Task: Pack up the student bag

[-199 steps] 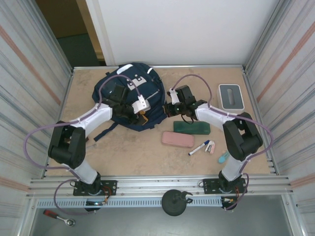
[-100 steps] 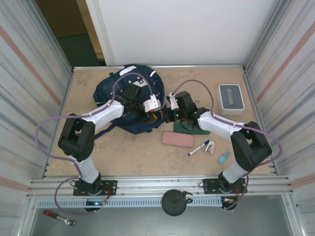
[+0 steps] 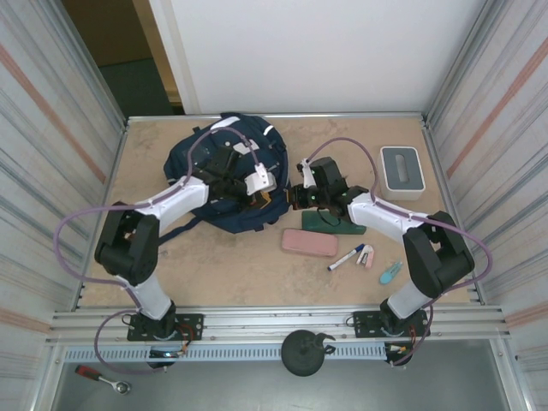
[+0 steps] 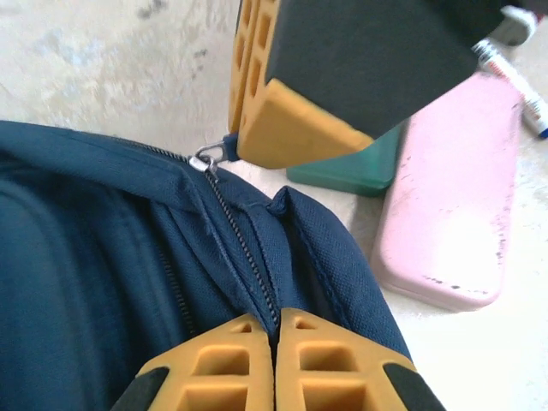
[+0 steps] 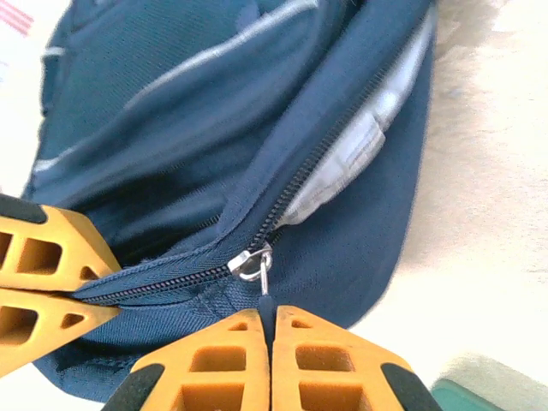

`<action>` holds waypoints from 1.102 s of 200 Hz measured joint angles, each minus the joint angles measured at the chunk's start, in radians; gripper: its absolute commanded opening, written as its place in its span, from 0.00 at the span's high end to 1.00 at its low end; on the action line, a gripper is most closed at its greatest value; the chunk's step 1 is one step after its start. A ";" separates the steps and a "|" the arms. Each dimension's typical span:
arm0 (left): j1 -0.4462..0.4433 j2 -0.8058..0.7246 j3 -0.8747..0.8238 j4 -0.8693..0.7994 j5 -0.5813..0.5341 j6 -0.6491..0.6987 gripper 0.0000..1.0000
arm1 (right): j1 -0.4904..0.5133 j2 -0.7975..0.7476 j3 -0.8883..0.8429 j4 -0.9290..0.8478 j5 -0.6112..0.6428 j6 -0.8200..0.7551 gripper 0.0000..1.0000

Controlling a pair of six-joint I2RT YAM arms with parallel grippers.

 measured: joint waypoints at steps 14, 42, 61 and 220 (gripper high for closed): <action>0.024 -0.044 -0.039 0.037 0.037 -0.011 1.00 | -0.001 0.000 0.015 0.003 -0.029 0.000 1.00; 0.071 -0.118 -0.109 0.068 0.087 -0.022 1.00 | -0.013 0.001 0.046 0.000 -0.022 0.001 1.00; 0.089 -0.142 -0.131 0.068 0.092 -0.023 1.00 | -0.039 0.008 0.048 -0.010 -0.012 0.000 1.00; -0.018 -0.098 -0.116 0.022 -0.027 -0.067 0.48 | 0.030 -0.078 -0.013 -0.005 -0.024 0.008 1.00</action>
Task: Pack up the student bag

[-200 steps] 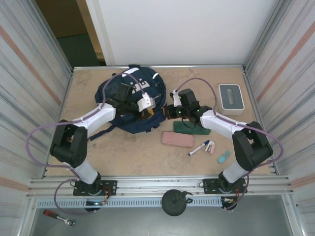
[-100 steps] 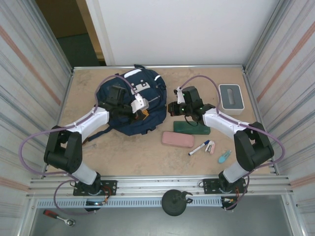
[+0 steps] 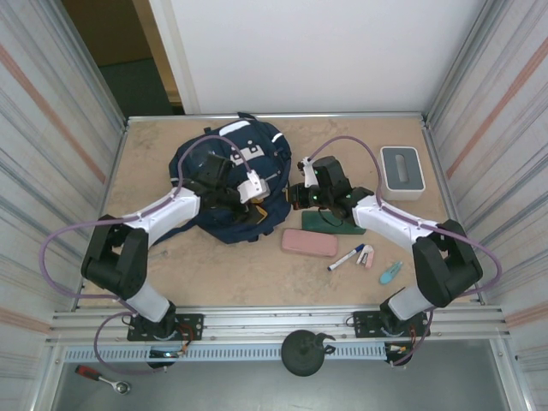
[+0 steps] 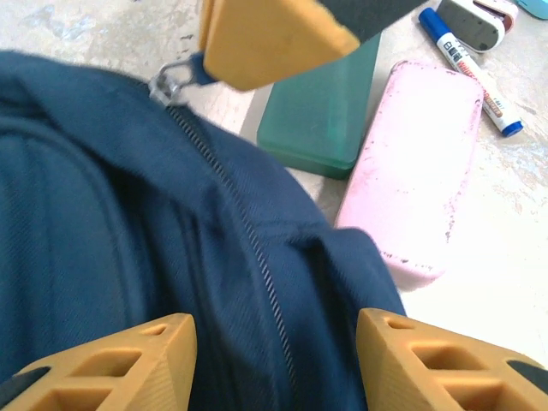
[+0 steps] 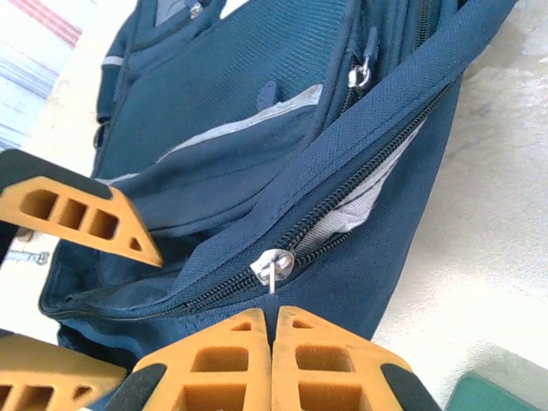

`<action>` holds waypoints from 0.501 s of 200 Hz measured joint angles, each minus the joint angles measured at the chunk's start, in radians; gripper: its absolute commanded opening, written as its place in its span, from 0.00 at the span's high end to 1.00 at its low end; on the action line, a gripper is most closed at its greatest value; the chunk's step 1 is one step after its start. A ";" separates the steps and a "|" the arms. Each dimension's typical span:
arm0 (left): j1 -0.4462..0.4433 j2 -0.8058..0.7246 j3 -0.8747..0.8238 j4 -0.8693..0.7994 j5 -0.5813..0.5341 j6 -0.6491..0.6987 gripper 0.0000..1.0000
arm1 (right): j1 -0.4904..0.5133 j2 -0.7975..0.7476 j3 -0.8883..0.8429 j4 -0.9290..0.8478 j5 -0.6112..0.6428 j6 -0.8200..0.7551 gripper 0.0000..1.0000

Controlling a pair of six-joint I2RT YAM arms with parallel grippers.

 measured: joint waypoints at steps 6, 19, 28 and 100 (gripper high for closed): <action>-0.010 0.001 0.011 -0.003 -0.011 -0.001 0.48 | 0.005 -0.005 0.000 0.001 0.000 0.001 1.00; -0.028 0.012 0.043 -0.005 -0.032 -0.004 0.48 | 0.014 -0.015 0.000 0.002 0.000 0.008 1.00; -0.039 0.026 0.069 -0.004 -0.046 -0.006 0.48 | 0.022 -0.021 -0.001 0.002 0.001 0.011 1.00; -0.053 0.101 0.154 -0.030 -0.075 0.003 0.93 | 0.033 -0.042 -0.016 -0.019 0.056 0.018 1.00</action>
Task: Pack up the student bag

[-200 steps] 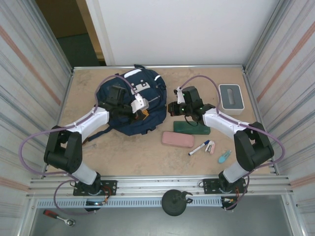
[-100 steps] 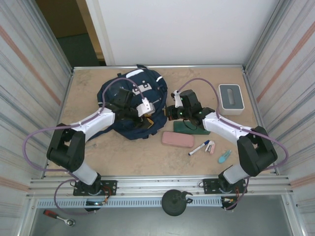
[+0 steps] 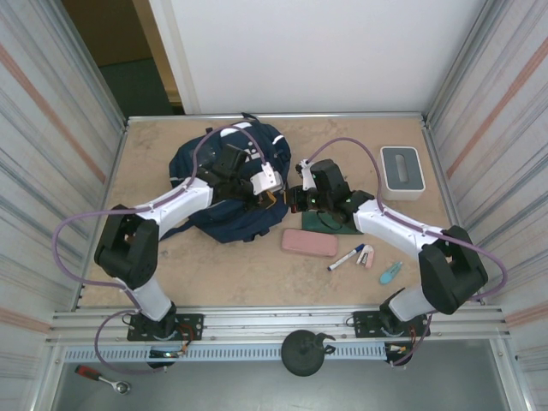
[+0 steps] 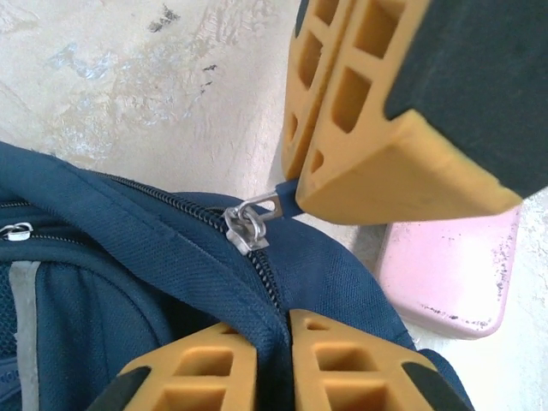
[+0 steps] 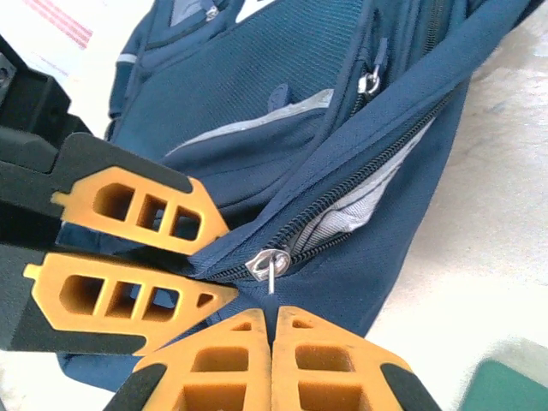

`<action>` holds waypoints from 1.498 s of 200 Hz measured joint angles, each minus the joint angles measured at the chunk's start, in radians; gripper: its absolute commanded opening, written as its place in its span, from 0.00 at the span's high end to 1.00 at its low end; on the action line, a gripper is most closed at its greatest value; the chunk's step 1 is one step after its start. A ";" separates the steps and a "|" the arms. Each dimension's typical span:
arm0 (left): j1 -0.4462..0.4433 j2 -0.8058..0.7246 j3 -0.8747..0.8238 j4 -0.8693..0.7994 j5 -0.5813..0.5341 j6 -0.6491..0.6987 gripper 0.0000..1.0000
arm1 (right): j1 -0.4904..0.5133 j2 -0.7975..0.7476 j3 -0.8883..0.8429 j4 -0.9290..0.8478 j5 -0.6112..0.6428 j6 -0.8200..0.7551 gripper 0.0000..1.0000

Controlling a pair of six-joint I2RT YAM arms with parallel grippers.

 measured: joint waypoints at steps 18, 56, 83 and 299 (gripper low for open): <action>0.017 -0.021 -0.022 0.013 0.044 0.001 0.97 | -0.009 0.000 0.001 -0.015 0.017 0.000 1.00; 0.088 -0.140 -0.135 0.077 0.176 -0.008 0.99 | -0.023 0.009 0.040 -0.029 0.026 0.000 1.00; 0.130 -0.203 -0.171 0.087 0.232 -0.015 1.00 | -0.049 0.028 0.074 -0.038 0.056 0.000 1.00; 0.246 -0.329 -0.281 0.244 0.418 -0.142 1.00 | -0.283 0.187 0.179 -0.061 -0.171 -0.039 0.67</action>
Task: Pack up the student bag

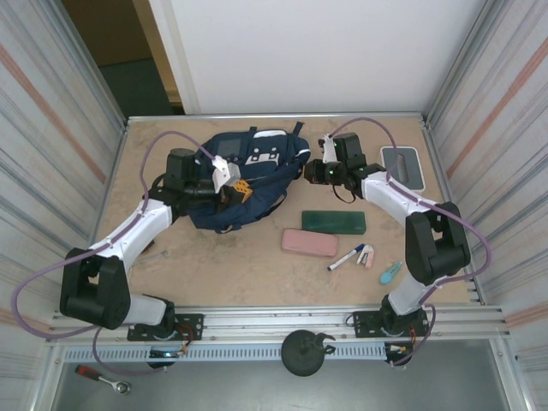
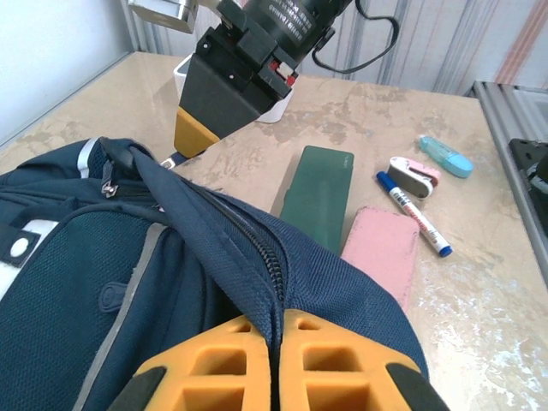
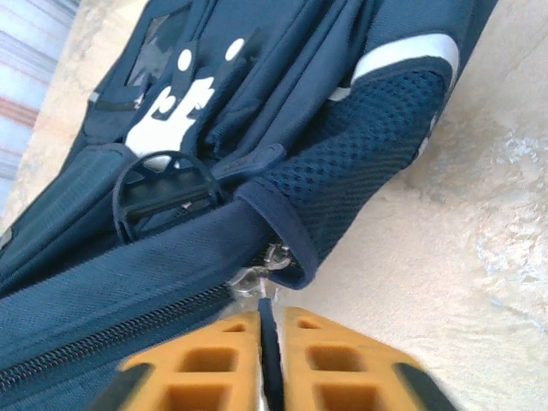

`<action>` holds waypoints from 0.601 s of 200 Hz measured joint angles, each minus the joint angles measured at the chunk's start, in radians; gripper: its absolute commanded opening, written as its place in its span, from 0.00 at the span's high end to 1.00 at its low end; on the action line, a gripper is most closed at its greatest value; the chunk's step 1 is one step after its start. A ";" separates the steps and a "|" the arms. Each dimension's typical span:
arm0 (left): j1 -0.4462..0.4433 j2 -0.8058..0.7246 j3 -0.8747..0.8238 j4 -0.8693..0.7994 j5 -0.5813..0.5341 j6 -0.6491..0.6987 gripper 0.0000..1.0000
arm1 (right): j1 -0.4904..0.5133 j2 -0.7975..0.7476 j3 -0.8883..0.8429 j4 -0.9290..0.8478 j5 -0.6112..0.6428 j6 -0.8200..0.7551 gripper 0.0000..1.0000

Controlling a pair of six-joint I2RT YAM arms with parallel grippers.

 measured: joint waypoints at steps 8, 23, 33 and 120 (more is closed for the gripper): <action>0.004 0.000 0.000 0.000 0.010 0.000 1.00 | -0.024 -0.011 -0.024 0.006 -0.024 -0.015 0.61; 0.008 0.002 0.000 0.000 0.022 0.000 1.00 | -0.072 -0.022 -0.051 0.011 -0.079 -0.015 0.54; 0.008 0.003 0.000 0.000 0.028 0.000 1.00 | -0.095 -0.022 -0.054 0.023 -0.107 0.005 0.49; 0.003 0.034 0.000 0.000 0.055 0.000 1.00 | -0.107 0.243 0.139 0.133 -0.142 0.340 0.28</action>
